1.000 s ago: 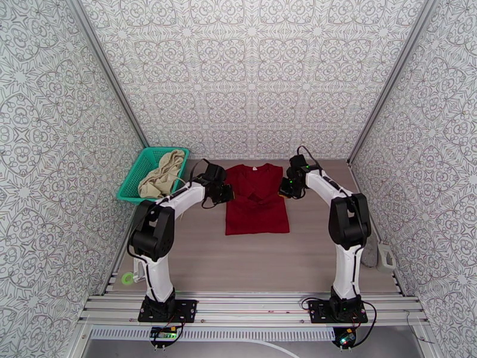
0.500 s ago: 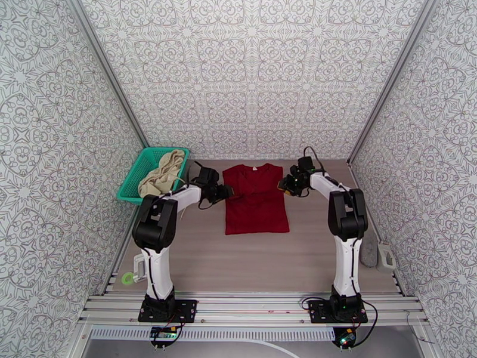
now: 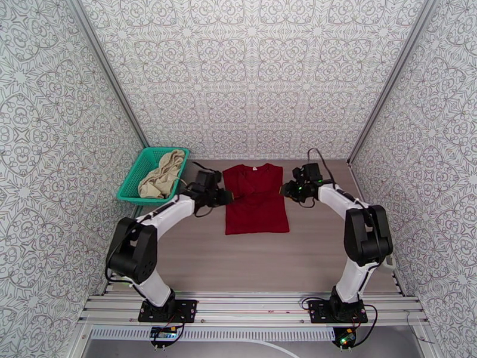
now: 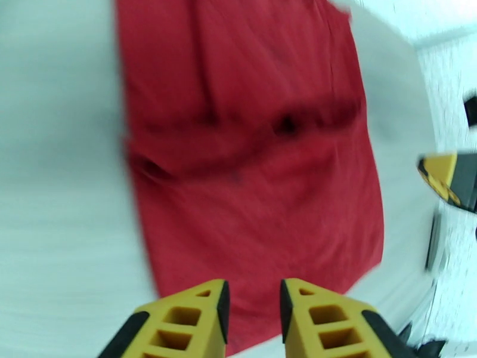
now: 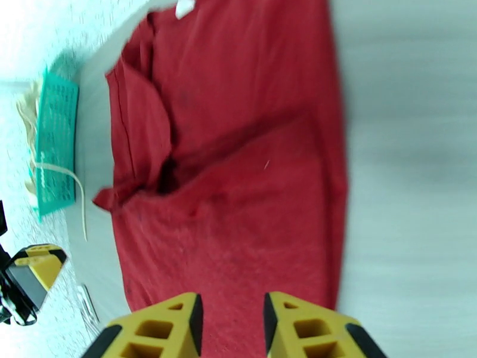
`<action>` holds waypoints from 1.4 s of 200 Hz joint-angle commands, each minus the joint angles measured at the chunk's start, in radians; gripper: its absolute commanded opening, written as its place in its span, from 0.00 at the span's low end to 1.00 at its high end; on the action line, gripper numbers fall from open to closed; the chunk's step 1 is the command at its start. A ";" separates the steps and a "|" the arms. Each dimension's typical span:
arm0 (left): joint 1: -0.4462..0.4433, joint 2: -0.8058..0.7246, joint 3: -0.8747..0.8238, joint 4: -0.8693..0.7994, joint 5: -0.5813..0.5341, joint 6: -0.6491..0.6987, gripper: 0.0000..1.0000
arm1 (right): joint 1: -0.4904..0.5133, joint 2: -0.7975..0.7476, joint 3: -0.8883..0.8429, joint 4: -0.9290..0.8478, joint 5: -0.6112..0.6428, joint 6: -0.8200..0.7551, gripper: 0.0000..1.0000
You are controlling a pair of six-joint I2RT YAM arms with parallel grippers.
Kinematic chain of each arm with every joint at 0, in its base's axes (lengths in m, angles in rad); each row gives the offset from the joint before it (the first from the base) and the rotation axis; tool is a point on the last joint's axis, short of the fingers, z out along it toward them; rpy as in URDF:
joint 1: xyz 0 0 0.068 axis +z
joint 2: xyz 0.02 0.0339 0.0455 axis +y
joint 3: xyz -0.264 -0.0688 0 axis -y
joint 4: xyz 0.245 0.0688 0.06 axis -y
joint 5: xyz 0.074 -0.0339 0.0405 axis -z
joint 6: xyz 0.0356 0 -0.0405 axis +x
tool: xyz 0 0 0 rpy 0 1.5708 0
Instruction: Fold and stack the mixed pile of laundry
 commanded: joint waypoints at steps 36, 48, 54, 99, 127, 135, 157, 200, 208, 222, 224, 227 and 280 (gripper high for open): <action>0.009 0.271 0.164 0.092 0.049 0.037 0.31 | 0.017 0.034 -0.038 0.022 0.018 0.009 0.31; 0.022 0.309 0.207 0.107 0.051 0.036 0.32 | 0.017 0.034 -0.039 0.016 0.016 0.008 0.31; 0.029 0.321 0.217 0.126 0.050 0.033 0.33 | 0.017 0.032 -0.042 0.017 0.016 0.008 0.31; 0.078 0.402 0.301 0.172 0.055 0.008 0.43 | 0.017 0.011 -0.075 -0.010 0.040 0.006 0.31; 0.114 0.456 0.336 0.185 0.075 -0.009 0.43 | 0.017 -0.027 -0.112 -0.024 0.045 0.020 0.31; 0.117 0.445 0.337 0.175 0.078 -0.004 0.42 | 0.017 -0.046 -0.124 -0.034 0.048 0.021 0.32; 0.114 0.341 0.277 0.149 0.062 0.016 0.48 | 0.017 -0.123 -0.170 -0.080 0.074 0.017 0.36; 0.089 -0.039 -0.045 0.028 0.011 0.022 0.61 | -0.017 -0.284 -0.336 -0.136 0.033 -0.007 0.52; 0.086 -0.102 -0.111 0.006 0.012 0.012 0.62 | -0.027 -0.303 -0.367 -0.129 0.011 -0.003 0.53; 0.081 -0.201 -0.222 -0.013 0.027 -0.012 0.62 | -0.044 -0.320 -0.430 -0.115 -0.045 -0.005 0.53; 0.081 -0.214 -0.237 -0.014 0.030 -0.016 0.62 | -0.046 -0.320 -0.437 -0.111 -0.050 -0.005 0.53; 0.081 -0.233 -0.259 -0.016 0.034 -0.023 0.62 | -0.048 -0.320 -0.447 -0.106 -0.059 -0.005 0.53; 0.069 -0.380 -0.523 0.076 0.114 -0.144 0.63 | -0.055 -0.239 -0.545 0.089 -0.174 0.080 0.52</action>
